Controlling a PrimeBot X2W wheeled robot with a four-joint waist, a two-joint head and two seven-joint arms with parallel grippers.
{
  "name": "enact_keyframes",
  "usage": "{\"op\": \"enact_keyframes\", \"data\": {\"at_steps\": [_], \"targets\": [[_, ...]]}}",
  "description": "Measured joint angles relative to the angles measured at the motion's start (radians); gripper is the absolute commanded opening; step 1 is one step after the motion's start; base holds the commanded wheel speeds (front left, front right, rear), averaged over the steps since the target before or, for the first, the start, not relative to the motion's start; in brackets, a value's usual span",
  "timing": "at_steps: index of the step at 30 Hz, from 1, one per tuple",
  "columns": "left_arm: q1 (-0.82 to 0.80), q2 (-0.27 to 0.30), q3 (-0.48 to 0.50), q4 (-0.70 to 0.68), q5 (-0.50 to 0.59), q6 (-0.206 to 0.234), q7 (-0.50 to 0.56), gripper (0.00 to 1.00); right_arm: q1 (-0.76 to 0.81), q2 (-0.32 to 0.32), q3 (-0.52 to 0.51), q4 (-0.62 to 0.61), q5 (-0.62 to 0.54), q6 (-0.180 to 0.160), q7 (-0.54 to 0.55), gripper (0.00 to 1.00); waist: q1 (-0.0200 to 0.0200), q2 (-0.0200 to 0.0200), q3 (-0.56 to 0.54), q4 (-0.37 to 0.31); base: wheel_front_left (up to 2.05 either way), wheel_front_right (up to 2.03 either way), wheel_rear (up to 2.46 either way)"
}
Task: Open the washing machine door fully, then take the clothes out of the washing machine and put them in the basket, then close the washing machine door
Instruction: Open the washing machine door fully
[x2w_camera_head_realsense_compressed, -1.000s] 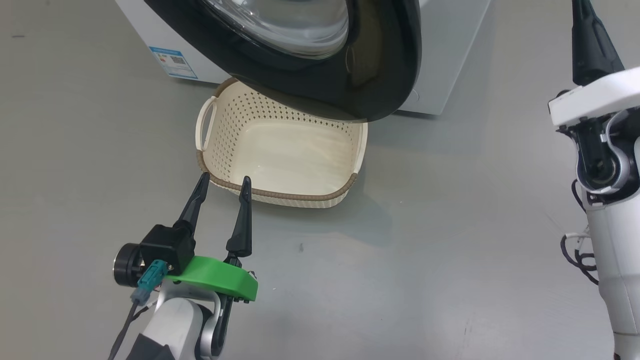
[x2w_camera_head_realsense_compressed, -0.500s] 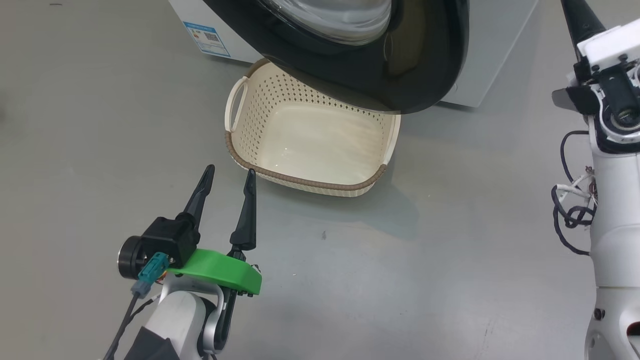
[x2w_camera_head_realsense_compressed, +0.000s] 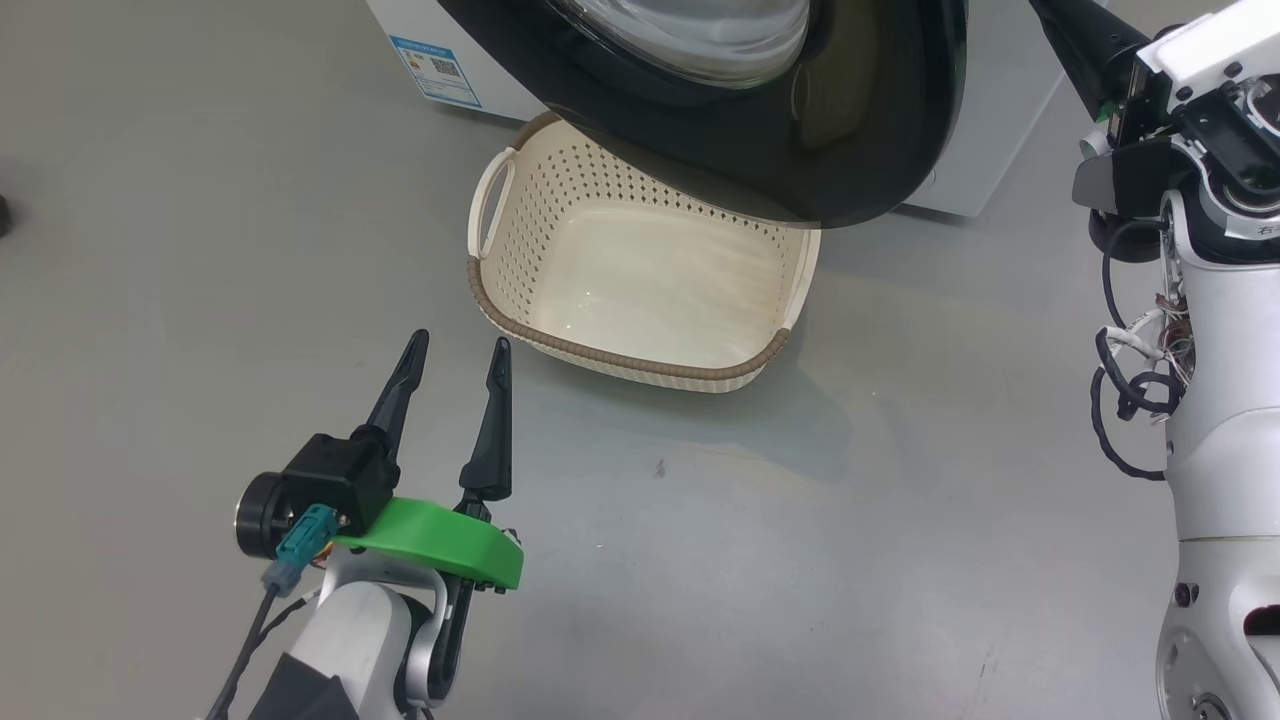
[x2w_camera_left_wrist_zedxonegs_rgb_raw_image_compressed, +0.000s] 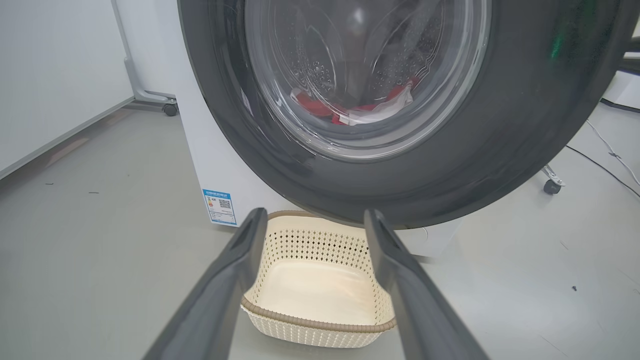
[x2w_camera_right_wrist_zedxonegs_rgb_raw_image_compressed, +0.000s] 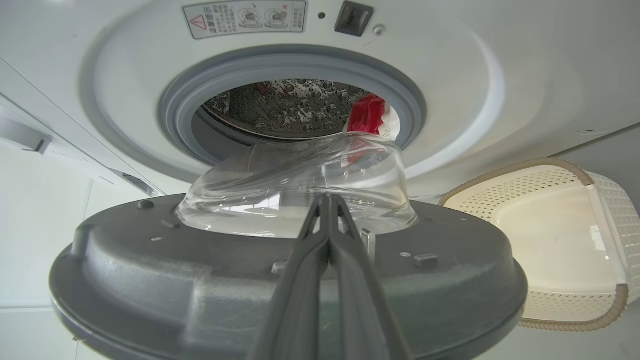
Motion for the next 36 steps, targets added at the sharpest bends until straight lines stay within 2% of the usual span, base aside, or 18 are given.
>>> {"op": "enact_keyframes", "data": {"at_steps": [14, 18, 36], "targets": [[0.0, 0.0, -0.006, 0.001, -0.007, 0.003, 0.0, 1.0, -0.009, 0.01, 0.012, 0.038, 0.078, -0.021, 0.108, 0.0, 0.0, 0.0, -0.001, 0.007, 0.0, 0.0, 0.0], [0.0, 0.0, -0.007, 0.001, -0.007, 0.004, 0.0, 1.0, -0.022, 0.015, 0.009, 0.044, 0.111, -0.037, 0.133, 0.0, 0.0, 0.0, 0.0, 0.011, 0.0, 0.0, 0.0], [-0.001, 0.0, -0.013, 0.005, -0.007, 0.008, 0.0, 1.0, -0.012, 0.019, 0.033, 0.098, 0.198, -0.055, 0.238, 0.0, 0.0, 0.0, -0.014, 0.022, 0.0, 0.0, 0.0]]}}
